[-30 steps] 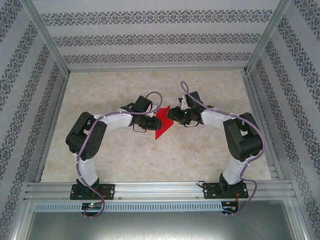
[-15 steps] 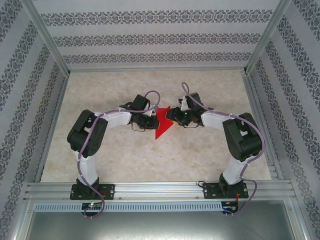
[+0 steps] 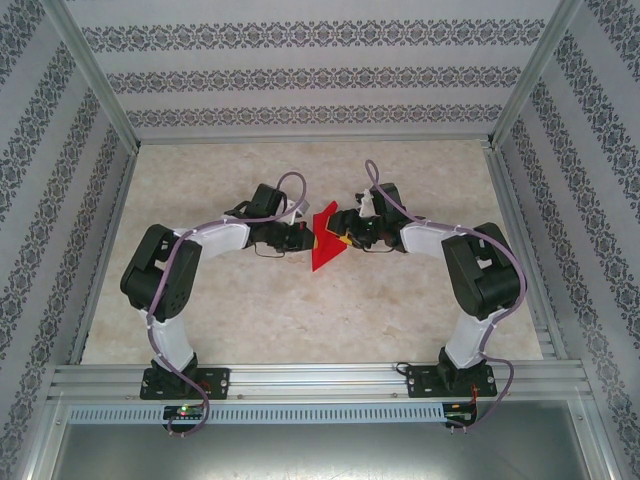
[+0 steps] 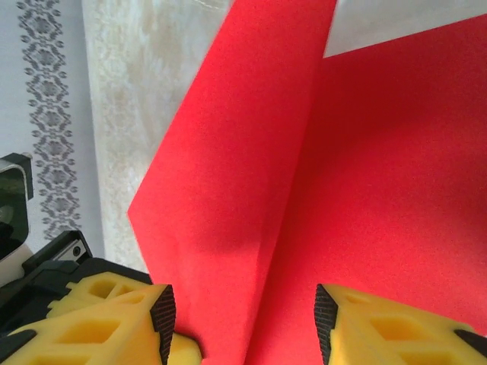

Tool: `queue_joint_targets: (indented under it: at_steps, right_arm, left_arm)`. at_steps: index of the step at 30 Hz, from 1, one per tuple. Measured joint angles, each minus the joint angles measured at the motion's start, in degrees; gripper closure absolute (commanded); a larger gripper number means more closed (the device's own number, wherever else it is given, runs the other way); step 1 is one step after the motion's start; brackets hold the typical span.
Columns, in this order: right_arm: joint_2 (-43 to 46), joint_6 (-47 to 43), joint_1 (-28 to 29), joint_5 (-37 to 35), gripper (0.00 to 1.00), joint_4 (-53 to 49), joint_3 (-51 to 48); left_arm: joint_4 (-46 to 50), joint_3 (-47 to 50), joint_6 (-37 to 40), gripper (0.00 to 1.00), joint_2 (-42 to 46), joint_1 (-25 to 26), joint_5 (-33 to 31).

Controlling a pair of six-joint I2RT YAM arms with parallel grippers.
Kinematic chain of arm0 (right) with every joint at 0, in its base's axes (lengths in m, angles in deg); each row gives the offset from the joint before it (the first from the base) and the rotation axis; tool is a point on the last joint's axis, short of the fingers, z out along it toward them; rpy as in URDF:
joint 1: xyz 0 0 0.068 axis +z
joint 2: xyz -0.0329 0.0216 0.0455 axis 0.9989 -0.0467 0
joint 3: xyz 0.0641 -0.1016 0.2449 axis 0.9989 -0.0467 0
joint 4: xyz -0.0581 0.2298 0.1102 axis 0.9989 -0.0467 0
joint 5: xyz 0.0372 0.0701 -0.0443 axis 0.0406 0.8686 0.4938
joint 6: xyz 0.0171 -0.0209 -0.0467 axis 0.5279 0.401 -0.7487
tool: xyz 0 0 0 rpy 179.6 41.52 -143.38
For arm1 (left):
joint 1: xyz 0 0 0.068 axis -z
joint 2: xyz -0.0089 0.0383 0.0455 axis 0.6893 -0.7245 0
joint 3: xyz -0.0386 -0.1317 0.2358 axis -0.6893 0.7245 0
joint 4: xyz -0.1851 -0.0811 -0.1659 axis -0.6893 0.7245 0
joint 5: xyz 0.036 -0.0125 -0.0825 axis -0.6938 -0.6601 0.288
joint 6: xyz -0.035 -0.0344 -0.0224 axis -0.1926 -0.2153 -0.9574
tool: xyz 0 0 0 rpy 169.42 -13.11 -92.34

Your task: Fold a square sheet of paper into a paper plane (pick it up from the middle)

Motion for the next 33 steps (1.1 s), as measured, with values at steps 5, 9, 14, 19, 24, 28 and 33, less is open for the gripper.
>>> queue_joint_targets:
  at_steps: [5, 9, 14, 19, 24, 28, 33]
  right_arm:
    - [-1.27, 3.5, 0.0, 1.7, 0.46, 4.63, 0.0]
    - [-2.89, 6.49, 0.31, 2.56, 0.46, 8.55, 0.0]
    - [-4.48, 9.53, 0.76, 3.37, 0.48, 12.09, 0.0]
    - [-5.03, 11.82, 1.14, 3.74, 0.54, 14.95, 0.0]
    - [-5.79, 13.53, 1.25, 4.35, 0.63, 17.0, 0.0]
    - [-5.88, 14.16, 1.25, 4.5, 0.74, 17.79, 0.0]
    - [-5.97, 15.06, 1.25, 4.79, 0.87, 19.12, 0.0]
  left_arm:
    - [-2.6, 0.81, -1.68, 0.99, 0.74, -0.57, 2.14]
    - [-4.26, 1.99, -3.04, 0.98, 1.4, -0.87, 3.28]
    - [-6.58, 3.34, -4.59, 0.98, 1.51, -1.31, 4.46]
    - [-8.59, 4.9, -6.25, 0.96, 1.53, -1.77, 5.44]
    - [-9.86, 5.66, -6.93, 0.89, 1.57, -2.25, 5.62]
    - [-10.27, 6.16, -7.34, 0.85, 1.57, -2.64, 5.6]
    - [-10.51, 6.29, -7.98, 0.78, 1.79, -2.89, 5.6]
